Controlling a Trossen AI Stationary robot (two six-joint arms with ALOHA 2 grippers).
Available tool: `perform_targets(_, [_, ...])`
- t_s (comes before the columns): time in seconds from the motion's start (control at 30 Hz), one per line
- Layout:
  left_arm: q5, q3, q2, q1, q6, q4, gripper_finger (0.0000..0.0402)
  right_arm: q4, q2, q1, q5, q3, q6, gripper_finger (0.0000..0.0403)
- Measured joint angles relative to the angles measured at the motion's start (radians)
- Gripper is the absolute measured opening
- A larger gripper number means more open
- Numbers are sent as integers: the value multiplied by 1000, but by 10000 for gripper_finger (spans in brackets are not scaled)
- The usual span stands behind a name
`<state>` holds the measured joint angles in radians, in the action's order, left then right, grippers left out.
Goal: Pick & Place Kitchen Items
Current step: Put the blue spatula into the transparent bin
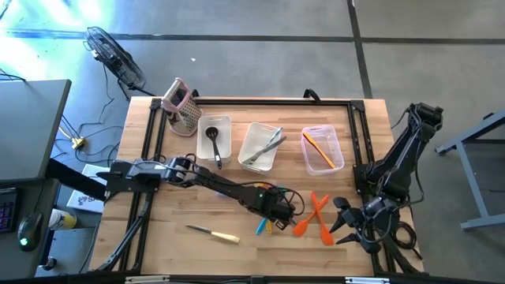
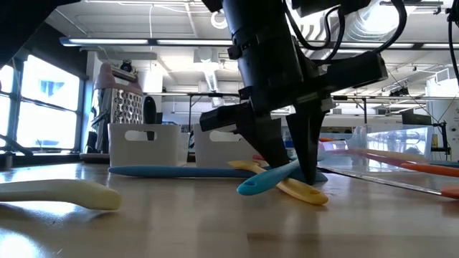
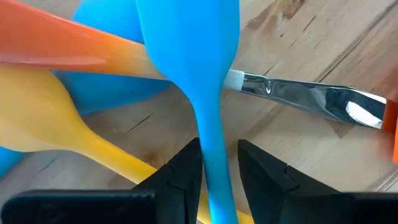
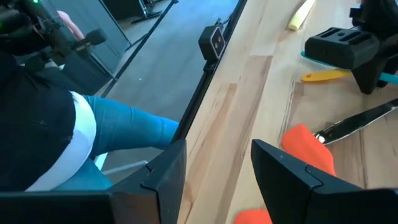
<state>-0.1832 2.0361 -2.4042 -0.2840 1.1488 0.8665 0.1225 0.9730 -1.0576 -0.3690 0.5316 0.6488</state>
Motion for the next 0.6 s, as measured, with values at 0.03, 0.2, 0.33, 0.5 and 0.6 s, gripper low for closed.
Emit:
perform_targets(0.03, [3, 0, 0, 1, 0, 1, 93, 0, 0, 0, 0, 0, -3, 174])
perform_targets(0.2, [10, -1, -1, 5, 0, 9, 45, 0, 0, 0, 0, 0, -25, 174])
perform_targets(0.33, [9, -2, -1, 5, 1, 9, 21, 1, 0, 0, -15, 0, -33, 174])
perform_targets(0.5, [17, -2, -2, 9, 0, 6, 27, 1, 0, 0, -51, 0, -48, 174])
perform_targets(0.6, [15, -2, -2, 9, 0, 5, 22, 1, 0, 0, -60, 0, -48, 174])
